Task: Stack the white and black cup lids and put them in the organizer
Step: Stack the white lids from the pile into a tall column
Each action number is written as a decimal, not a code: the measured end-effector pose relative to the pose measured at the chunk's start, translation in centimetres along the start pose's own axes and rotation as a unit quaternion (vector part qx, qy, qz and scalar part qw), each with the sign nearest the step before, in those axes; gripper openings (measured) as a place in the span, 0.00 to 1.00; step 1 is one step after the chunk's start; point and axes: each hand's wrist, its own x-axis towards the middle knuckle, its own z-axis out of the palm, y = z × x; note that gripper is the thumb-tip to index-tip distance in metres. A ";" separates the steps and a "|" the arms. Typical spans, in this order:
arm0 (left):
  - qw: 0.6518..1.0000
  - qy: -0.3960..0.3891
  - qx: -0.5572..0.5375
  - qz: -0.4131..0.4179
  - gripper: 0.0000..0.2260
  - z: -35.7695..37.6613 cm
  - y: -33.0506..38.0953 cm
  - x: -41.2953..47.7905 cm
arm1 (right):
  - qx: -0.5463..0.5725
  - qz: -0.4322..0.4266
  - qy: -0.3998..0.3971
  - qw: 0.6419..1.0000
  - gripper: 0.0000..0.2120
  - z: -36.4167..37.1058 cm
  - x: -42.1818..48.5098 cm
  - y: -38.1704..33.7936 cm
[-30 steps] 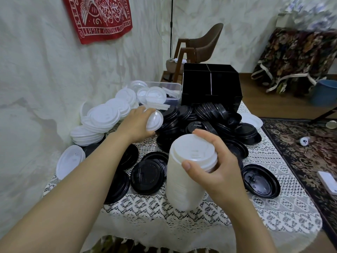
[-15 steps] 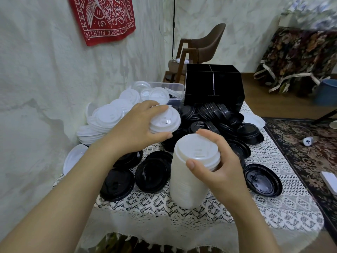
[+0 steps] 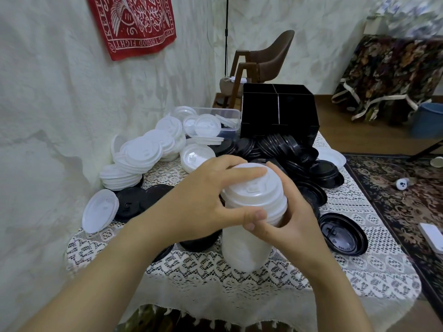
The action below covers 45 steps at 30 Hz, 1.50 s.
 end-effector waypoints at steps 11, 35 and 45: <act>1.000 -0.019 0.013 -0.016 0.31 1.3 0.3 0.0 | 0.060 0.021 -0.058 0.996 0.46 -1.5 -0.3 1.1; 0.992 0.065 -0.016 -0.109 0.25 -0.7 -4.5 0.7 | -0.042 0.016 0.048 0.998 0.34 0.3 0.2 -0.1; 0.936 -0.021 0.299 -0.184 0.18 1.3 -12.4 5.6 | -0.042 0.018 0.047 0.998 0.33 0.3 0.2 -0.2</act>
